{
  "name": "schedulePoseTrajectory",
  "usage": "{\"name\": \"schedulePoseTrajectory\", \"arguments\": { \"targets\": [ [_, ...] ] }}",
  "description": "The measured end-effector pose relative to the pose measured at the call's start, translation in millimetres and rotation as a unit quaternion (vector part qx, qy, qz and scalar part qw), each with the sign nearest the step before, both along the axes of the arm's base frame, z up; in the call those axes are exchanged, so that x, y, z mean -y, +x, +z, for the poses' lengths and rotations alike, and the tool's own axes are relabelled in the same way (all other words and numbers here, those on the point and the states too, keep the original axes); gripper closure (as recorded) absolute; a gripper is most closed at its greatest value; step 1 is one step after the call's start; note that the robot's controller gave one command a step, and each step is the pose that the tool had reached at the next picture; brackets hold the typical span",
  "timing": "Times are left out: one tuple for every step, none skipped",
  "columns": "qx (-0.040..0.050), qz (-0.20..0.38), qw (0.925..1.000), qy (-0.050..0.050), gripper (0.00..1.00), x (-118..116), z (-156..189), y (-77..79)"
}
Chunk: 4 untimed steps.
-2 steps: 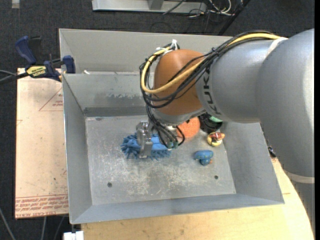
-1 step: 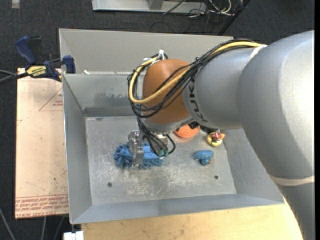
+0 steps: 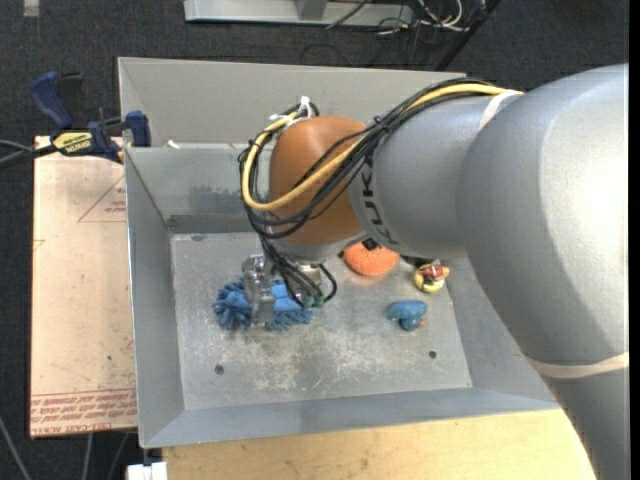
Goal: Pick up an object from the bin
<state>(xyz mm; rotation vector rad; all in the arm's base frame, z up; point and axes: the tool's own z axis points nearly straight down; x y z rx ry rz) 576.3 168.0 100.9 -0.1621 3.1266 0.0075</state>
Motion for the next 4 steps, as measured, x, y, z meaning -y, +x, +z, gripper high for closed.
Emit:
{"name": "schedulePoseTrajectory", "arguments": {
  "targets": [
    [-0.0094, 0.02, 0.9998, 0.0, 1.0, -8, -26, 6.6],
    [-0.0107, 0.021, 0.9997, -0.001, 1.0, -10, 17, 13.4],
    [-0.0032, -0.035, 0.9994, 0.002, 1.0, -24, 39, 19.8],
    [-0.0079, -0.081, 0.9967, 0.001, 1.0, -41, 1, 26.8]
  ]
}}
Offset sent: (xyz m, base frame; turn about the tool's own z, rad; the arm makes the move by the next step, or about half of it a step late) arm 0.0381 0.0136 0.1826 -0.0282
